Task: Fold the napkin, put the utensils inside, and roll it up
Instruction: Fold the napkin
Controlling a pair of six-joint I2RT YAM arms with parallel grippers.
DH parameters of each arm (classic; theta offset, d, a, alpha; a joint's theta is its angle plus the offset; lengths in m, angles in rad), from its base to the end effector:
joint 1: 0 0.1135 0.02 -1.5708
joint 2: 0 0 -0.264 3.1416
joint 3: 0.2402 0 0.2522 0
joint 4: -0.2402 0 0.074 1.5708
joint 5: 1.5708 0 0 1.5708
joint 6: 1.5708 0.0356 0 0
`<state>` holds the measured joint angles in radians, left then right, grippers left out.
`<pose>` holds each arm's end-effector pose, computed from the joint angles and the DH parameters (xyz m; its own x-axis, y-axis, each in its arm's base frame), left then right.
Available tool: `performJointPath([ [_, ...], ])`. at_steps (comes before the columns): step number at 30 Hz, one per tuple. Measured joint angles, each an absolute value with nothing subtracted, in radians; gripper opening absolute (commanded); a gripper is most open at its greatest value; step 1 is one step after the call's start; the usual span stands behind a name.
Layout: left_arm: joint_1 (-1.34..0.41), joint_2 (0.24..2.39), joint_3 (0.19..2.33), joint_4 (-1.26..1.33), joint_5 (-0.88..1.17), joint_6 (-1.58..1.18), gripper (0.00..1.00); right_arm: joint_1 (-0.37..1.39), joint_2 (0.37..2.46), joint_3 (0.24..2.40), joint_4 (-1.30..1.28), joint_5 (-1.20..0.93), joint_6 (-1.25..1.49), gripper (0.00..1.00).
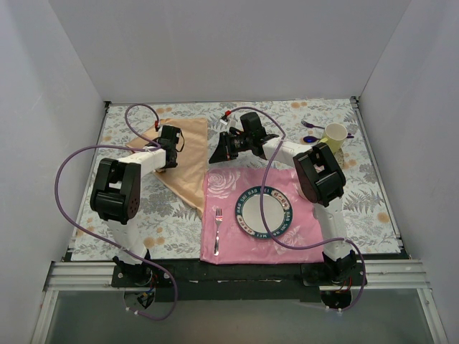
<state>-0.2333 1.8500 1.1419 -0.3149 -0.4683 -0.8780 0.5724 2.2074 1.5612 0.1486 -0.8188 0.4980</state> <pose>0.3665 -0.0706 0.1632 -0.5132 -0.5838 -0.6291 -0.6534 0.7411 -0.1546 0.4020 0.2900 0.1793 -0.7869 -0.1189 -0.6055 -0.6073 0.3226 0.7260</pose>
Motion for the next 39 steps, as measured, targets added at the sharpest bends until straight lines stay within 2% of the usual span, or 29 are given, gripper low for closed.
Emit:
performJointPath([
  [5,-0.233,1.850,1.142,-0.315,-0.477,-0.874,0.15,0.572,2.207,1.561,0.149,-0.819,0.498,0.19],
  [10,-0.233,1.850,1.137,-0.315,-0.485,-0.870,0.13,0.572,2.207,1.561,0.149,-0.819,0.498,0.19],
  [12,-0.233,1.850,1.132,-0.315,-0.490,-0.870,0.18,0.572,2.207,1.561,0.149,-0.819,0.498,0.19],
  [14,-0.233,1.850,1.127,-0.314,-0.493,-0.867,0.32,0.572,2.207,1.561,0.149,-0.820,0.498,0.19],
  [18,-0.233,1.846,1.124,-0.314,-0.506,-0.861,0.31,0.572,2.207,1.561,0.149,-0.825,0.498,0.19],
  [23,-0.233,1.840,1.118,-0.315,-0.506,-0.860,0.23,0.572,2.207,1.561,0.149,-0.827,0.499,0.19],
  [24,-0.233,1.840,1.118,-0.315,-0.506,-0.860,0.17,0.572,2.207,1.561,0.149,-0.827,0.499,0.19],
  [32,-0.233,1.813,1.095,-0.313,-0.509,-0.857,0.01,0.572,2.207,1.561,0.149,-0.831,0.499,0.19],
  [39,-0.233,1.771,1.084,-0.306,-0.516,-0.857,0.00,0.572,2.207,1.561,0.149,-0.834,0.499,0.19],
])
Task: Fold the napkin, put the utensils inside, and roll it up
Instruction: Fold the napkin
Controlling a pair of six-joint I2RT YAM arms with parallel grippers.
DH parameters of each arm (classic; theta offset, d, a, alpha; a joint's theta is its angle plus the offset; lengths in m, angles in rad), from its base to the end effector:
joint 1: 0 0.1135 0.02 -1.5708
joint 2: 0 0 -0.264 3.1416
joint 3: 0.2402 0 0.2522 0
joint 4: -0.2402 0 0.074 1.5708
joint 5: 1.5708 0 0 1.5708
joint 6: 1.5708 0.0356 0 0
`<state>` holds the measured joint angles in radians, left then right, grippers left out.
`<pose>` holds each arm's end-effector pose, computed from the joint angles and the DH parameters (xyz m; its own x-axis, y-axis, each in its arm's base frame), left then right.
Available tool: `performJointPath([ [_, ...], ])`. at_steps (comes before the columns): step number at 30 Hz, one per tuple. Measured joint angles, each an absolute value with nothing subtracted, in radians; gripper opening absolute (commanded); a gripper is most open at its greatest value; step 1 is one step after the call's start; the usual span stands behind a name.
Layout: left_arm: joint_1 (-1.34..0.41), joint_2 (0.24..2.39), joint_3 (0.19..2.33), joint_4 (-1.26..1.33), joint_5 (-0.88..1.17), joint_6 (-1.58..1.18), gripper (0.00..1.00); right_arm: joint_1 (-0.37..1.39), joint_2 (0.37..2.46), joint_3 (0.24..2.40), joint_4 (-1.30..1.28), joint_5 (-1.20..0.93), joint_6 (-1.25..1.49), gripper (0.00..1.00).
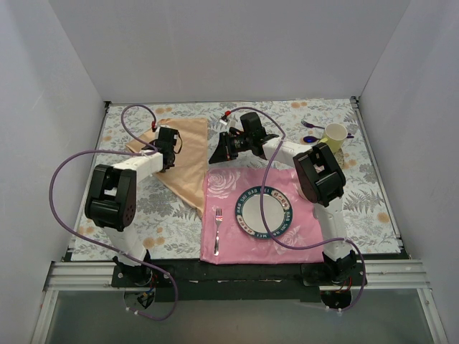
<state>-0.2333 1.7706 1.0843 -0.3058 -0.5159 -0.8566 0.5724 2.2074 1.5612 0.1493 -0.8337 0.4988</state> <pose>0.3517 -0.0655 0.1756 -0.4871 -0.5598 -0.6703 -0.6557 0.7414 -0.1428 0.4016 0.2901 0.1795 -0.7878 -0.1251 -0.6031 -0.6085 0.3101 0.7305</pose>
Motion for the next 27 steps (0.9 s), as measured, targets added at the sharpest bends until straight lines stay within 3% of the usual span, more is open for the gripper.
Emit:
performJointPath([
  [19,-0.233,1.721,1.026,-0.304,-0.500,-0.889,0.01,0.572,2.207,1.561,0.149,-0.834,0.498,0.19],
  [22,-0.233,1.721,1.026,-0.307,-0.494,-0.897,0.07,0.572,2.207,1.561,0.149,-0.834,0.498,0.19],
  [27,-0.233,1.721,1.026,-0.307,-0.493,-0.904,0.31,0.572,2.207,1.561,0.149,-0.834,0.498,0.19],
])
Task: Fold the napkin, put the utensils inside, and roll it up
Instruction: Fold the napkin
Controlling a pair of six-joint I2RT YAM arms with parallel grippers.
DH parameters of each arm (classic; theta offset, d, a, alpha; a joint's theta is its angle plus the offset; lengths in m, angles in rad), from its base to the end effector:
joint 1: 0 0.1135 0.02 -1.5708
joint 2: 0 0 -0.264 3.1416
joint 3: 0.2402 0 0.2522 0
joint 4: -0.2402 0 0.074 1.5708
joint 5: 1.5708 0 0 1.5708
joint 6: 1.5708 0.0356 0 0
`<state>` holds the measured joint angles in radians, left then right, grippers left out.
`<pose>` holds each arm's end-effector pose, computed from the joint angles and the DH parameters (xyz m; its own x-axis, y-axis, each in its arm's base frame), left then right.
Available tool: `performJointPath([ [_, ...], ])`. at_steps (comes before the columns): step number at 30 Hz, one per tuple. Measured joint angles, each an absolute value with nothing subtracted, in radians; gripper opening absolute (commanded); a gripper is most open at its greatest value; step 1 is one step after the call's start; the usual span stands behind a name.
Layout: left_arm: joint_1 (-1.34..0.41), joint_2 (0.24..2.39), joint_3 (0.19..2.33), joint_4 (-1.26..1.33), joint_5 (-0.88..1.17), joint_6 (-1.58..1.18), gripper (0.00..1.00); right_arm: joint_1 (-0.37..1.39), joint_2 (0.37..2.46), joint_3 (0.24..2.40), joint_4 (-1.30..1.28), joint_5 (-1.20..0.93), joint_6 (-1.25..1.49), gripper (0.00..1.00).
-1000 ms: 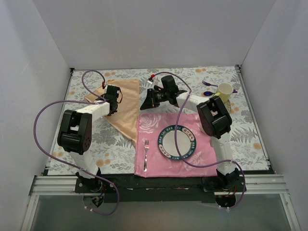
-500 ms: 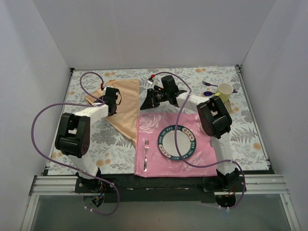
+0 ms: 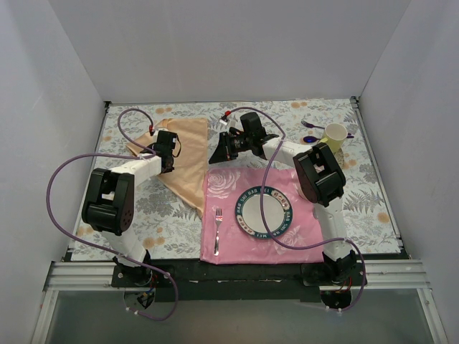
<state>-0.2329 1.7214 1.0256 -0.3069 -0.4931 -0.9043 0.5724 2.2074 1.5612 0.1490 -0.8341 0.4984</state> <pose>0.3374 -0.0627 0.1747 -0.4721 -0.5996 -0.6462 -0.6721 0.7191 -0.1762 0.4016 0.2901 0.1795 -0.7877 -0.1255 -0.6031 -0.6086 0.3098 0.7304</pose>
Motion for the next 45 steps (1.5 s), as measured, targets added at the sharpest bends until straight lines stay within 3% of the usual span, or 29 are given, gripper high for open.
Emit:
performJointPath([
  [3,-0.232,1.721,1.026,-0.308,-0.493,-0.916,0.43,0.572,2.207,1.561,0.149,-0.834,0.498,0.19],
  [6,-0.228,1.715,1.026,-0.318,-0.482,-0.936,0.44,0.572,2.207,1.561,0.149,-0.834,0.498,0.19],
  [8,-0.218,1.696,1.034,-0.337,-0.453,-0.955,0.42,0.573,2.207,1.561,0.147,-0.834,0.497,0.19],
  [10,-0.198,1.668,1.055,-0.353,-0.408,-0.984,0.28,0.575,2.207,1.562,0.138,-0.833,0.492,0.19],
  [12,-0.158,1.636,1.083,-0.357,-0.319,-1.020,0.24,0.579,2.207,1.566,0.121,-0.833,0.485,0.20],
  [16,-0.070,1.559,1.092,-0.307,-0.096,-1.056,0.37,0.585,2.207,1.578,0.090,-0.833,0.465,0.20],
  [21,-0.079,1.472,1.004,-0.265,0.146,-1.062,0.41,0.590,2.167,1.581,-0.011,-0.812,0.412,0.22],
  [25,-0.127,1.391,0.897,-0.327,0.239,-1.082,0.44,0.588,2.084,1.573,-0.101,-0.788,0.361,0.23],
  [30,-0.154,1.226,0.773,-0.415,0.296,-1.261,0.62,0.558,1.933,1.482,-0.121,-0.761,0.334,0.26],
  [35,-0.151,1.044,0.630,-0.452,0.367,-1.519,0.63,0.524,1.851,1.417,-0.133,-0.720,0.315,0.27],
  [45,-0.145,1.051,0.434,-0.373,0.446,-1.926,0.66,0.534,1.786,1.281,-0.103,-0.707,0.337,0.29],
])
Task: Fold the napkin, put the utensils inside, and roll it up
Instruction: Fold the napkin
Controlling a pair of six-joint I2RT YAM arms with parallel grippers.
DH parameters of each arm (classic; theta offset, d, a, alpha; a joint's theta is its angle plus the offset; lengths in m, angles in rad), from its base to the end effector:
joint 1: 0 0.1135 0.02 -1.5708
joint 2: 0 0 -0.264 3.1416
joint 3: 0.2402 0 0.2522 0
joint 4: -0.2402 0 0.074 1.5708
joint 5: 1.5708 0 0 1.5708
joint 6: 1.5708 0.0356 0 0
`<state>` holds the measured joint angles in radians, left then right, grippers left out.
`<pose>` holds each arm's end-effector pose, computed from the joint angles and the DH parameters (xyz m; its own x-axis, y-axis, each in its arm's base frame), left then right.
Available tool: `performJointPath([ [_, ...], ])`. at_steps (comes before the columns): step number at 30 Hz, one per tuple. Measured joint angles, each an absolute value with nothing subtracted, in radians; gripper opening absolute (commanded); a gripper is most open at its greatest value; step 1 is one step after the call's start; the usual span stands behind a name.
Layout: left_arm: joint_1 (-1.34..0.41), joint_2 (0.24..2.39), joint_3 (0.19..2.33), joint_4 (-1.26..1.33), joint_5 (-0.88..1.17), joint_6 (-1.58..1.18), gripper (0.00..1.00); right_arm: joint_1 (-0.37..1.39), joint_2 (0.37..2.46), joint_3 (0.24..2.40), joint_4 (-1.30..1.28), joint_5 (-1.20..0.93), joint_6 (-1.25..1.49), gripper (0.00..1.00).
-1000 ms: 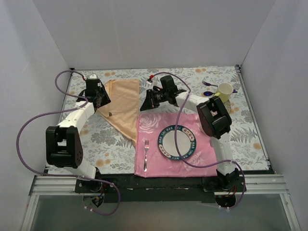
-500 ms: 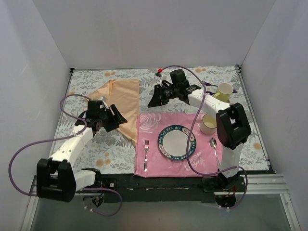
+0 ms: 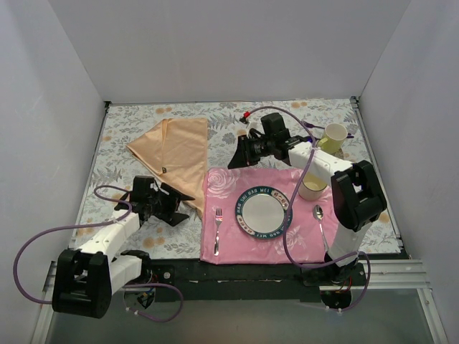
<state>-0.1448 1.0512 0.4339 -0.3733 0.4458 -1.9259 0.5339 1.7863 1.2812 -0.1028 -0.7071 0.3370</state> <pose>0.1775 -0.0414 0.1610 -0.0536 -0.8471 0.5287 -0.9026 -0.1854 -0.3886 0.3350 0.2249 0.2476 -0.7437 -0.1476 -0.6520 -0.6358 0.4576 0.6216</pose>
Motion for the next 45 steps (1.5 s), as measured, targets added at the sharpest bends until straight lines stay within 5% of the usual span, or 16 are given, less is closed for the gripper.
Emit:
performJointPath([
  [18,-0.144,1.203,0.360,-0.131,0.463,-1.996,0.52,0.581,1.820,1.263,-0.076,-0.713,0.337,0.29],
  [25,-0.143,1.255,0.360,-0.065,0.470,-1.997,0.13,0.620,1.891,1.303,-0.080,-0.712,0.329,0.53],
  [29,-0.142,1.245,0.361,-0.028,0.475,-1.997,0.04,0.656,1.913,1.321,-0.080,-0.714,0.302,0.62],
  [35,-0.123,1.226,0.405,-0.015,0.479,-1.986,0.00,0.688,1.918,1.321,-0.088,-0.722,0.256,0.66],
  [45,-0.081,1.203,0.415,-0.014,0.490,-1.998,0.00,0.726,1.951,1.347,-0.092,-0.766,0.198,0.57],
])
